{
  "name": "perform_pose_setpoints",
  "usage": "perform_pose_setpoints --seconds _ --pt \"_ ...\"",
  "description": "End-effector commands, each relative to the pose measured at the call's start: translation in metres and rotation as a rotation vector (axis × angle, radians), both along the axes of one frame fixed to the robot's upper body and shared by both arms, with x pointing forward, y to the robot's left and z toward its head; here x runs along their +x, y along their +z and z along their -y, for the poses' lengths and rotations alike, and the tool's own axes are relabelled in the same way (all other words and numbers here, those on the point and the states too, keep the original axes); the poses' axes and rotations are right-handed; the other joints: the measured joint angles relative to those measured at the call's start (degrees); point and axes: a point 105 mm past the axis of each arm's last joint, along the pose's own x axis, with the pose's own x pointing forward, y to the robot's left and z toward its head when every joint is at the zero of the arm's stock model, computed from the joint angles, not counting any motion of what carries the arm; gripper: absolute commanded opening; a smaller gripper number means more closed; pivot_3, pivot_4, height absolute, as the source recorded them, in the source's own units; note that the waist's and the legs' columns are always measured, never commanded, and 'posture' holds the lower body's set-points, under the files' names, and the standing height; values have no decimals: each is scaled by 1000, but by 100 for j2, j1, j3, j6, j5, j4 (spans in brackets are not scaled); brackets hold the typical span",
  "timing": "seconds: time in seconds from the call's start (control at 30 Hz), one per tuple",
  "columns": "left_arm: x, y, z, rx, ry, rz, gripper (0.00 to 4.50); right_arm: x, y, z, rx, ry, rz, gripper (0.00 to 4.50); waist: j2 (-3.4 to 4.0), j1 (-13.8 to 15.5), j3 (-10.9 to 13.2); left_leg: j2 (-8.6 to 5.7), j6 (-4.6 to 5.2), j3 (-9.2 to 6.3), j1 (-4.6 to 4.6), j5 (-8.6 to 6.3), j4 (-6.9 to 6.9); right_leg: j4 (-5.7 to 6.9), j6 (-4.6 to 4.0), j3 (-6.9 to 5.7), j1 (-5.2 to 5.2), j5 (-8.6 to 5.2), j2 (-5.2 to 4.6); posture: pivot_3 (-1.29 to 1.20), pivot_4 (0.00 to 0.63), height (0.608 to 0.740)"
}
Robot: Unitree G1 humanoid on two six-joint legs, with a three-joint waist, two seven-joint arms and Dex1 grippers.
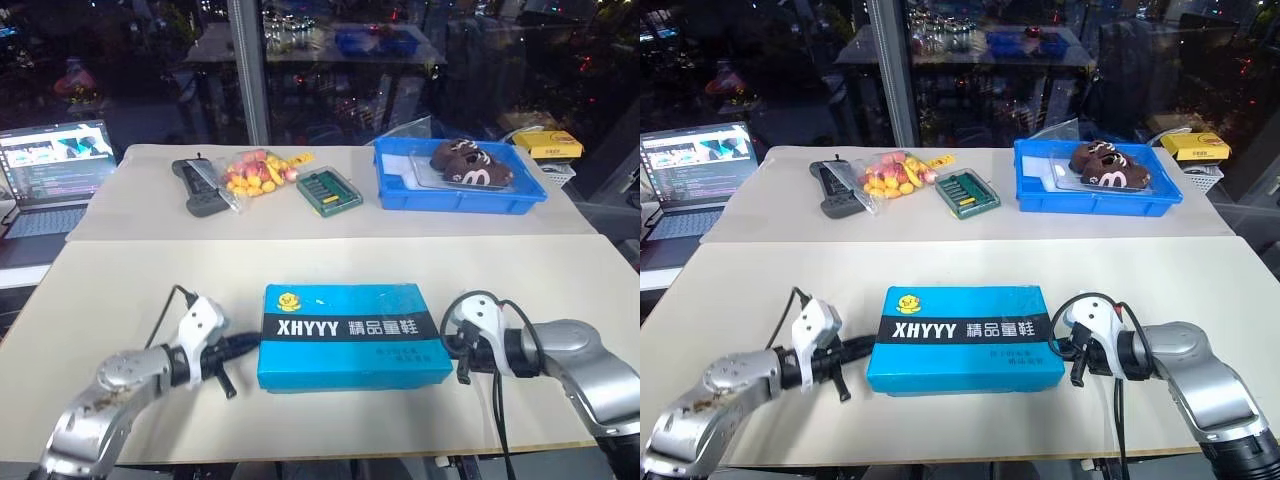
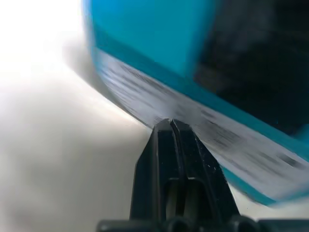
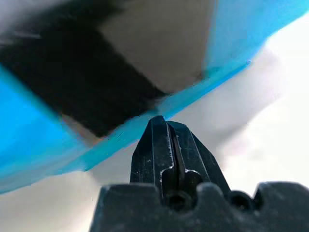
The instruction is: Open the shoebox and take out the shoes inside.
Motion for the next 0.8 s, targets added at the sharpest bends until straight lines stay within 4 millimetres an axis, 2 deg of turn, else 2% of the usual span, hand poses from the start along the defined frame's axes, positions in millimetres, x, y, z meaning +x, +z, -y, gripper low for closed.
perform_pose_setpoints --seconds 0.03,0.13,0.23,0.3,0.4,0.47,0.53,0.63,0.7,0.8 --pt "13 12 -11 32 17 87 0 21 9 -2 -4 -33 118 77 -4 -15 2 0 0 2 -3 0 3 0 6 3 -2 4 0 0 150 740" --pt "10 14 -17 48 -8 83 0 23 9 4 -48 -26 122 77 -4 2 4 0 0 1 -8 0 0 1 33 2 -6 20 0 0 150 740" --pt "4 16 -27 93 -44 81 0 25 18 24 -115 -47 135 77 4 10 11 0 5 -2 -19 -4 -3 0 42 0 -13 24 1 0 150 740" --pt "3 19 -35 102 -57 74 0 25 30 37 -141 -61 146 77 6 28 13 0 5 -1 -29 -4 -2 -1 42 0 -20 24 -1 0 150 740" --pt "-3 44 -36 45 -142 75 0 27 63 61 -158 -91 181 77 13 23 31 0 5 0 -29 -4 1 -2 36 -1 -21 20 -1 0 150 740" --pt "-6 55 -35 14 -183 72 0 25 77 67 -150 -88 182 77 20 20 44 0 5 2 -31 -4 6 -2 28 0 -21 15 -3 0 150 740" --pt "-14 67 -28 -26 -268 41 0 2 84 61 -108 26 109 77 21 27 46 2 5 2 -29 -4 4 -1 28 -2 -21 15 -2 0 150 740" --pt "-21 85 -18 -72 -358 21 0 -52 68 50 -87 250 -112 77 20 92 47 5 24 -9 -34 -15 -1 0 46 -15 -17 8 0 0 150 740" --pt "-22 96 -13 -89 -388 12 0 -68 59 48 -50 264 -196 77 20 124 47 8 31 -10 -34 -28 1 0 50 -18 -14 -3 2 0 150 740" --pt "-24 108 -13 -75 -414 4 0 -76 52 51 -30 251 -226 77 22 71 51 3 33 -1 -39 -30 13 2 59 -6 -17 2 0 0 150 740"
